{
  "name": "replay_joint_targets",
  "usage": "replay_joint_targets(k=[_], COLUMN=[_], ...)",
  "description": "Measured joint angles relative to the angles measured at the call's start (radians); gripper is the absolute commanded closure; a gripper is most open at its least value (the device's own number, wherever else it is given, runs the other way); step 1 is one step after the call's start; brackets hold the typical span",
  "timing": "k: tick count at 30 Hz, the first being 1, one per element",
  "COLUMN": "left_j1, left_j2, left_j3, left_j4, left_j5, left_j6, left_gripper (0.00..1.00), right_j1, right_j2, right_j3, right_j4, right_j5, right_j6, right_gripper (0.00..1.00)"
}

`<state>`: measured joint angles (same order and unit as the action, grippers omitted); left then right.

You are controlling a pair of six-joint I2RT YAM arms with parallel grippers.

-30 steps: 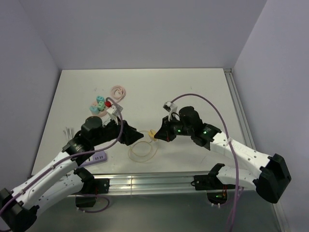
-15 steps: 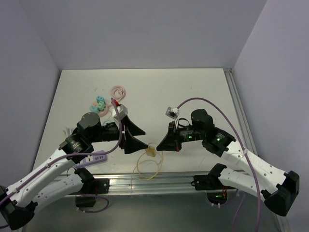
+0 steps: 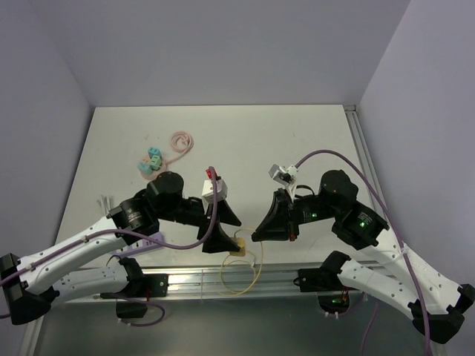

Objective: Insert the plug

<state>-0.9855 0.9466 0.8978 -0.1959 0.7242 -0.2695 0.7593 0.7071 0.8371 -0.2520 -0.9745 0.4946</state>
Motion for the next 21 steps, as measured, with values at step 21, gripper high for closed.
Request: replay_joint_targets(k=[21], left_j1=[-0.041], left_j2=[0.125], left_j3=[0.162], left_j4=[-0.291], left_j5=[-0.058], left_j6=[0.161], left_gripper=[0.31], right_j1=[0.008], right_j2=[0.030], right_j3=[0.034], right_j4=[-0.094], right_j5=[-0.049], right_j6=[-0.014], right_gripper=[1.00])
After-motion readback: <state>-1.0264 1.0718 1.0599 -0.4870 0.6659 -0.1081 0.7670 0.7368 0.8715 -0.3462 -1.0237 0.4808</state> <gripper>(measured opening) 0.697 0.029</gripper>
